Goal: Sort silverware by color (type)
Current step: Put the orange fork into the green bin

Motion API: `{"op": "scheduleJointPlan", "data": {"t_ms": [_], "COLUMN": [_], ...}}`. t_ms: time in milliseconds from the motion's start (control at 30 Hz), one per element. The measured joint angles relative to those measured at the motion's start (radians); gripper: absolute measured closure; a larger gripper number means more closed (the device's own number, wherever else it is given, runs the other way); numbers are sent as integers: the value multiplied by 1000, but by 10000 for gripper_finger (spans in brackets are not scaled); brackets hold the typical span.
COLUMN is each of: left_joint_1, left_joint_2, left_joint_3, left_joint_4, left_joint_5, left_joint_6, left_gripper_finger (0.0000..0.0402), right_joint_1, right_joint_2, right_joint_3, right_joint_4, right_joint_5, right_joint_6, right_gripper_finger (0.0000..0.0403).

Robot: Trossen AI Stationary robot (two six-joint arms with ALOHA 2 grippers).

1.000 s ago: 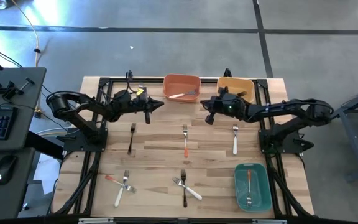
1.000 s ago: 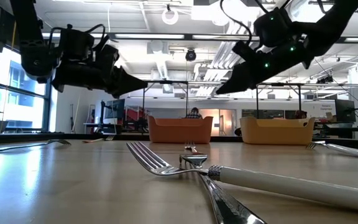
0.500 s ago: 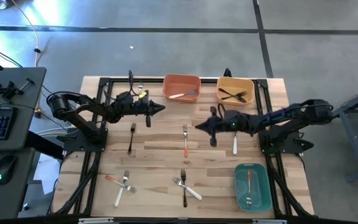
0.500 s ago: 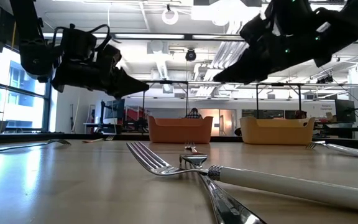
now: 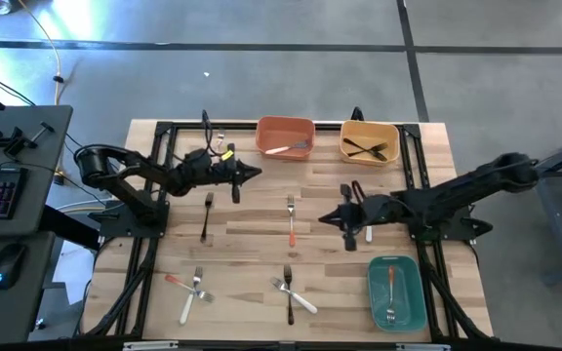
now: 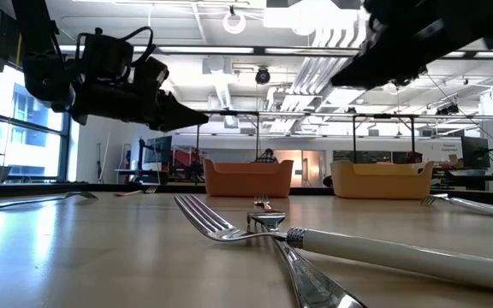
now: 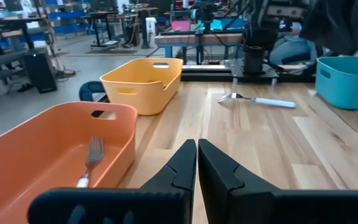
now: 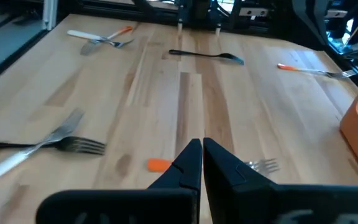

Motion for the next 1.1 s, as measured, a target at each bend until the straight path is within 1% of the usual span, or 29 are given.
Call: {"op": "scheduleJointPlan", "data": {"t_ms": [100,233,400,600,733,800,1000,1100], "left_joint_1": [-13,-35,-68,-126,-183,-217,-351,-428], "left_joint_2": [0,0,0,0,-25,-51,-176,-238], "left_joint_3": [0,0,0,0,0,0,0,0], "left_joint_4": [0,-3,-23,-84,-185,-262,-511,-633], "left_joint_5": [0,0,0,-4,-7,-20,-64,-72], "left_joint_6": [0,8,8,-4,-45,-71,-97,-105], "left_gripper_finger": [389,389,389,387,372,362,332,324], "right_joint_1": [53,113,153,160,160,160,160,160], "right_joint_2": [-71,-126,-137,-134,-126,-117,-87,-69], "right_joint_3": [0,0,0,0,0,0,0,0], "right_joint_4": [-94,-137,-137,-137,-138,-136,-136,-136], "right_joint_5": [45,111,130,130,130,131,180,185], "right_joint_6": [49,70,69,68,67,67,65,67], "right_gripper_finger": [403,403,403,403,403,403,402,402]}}
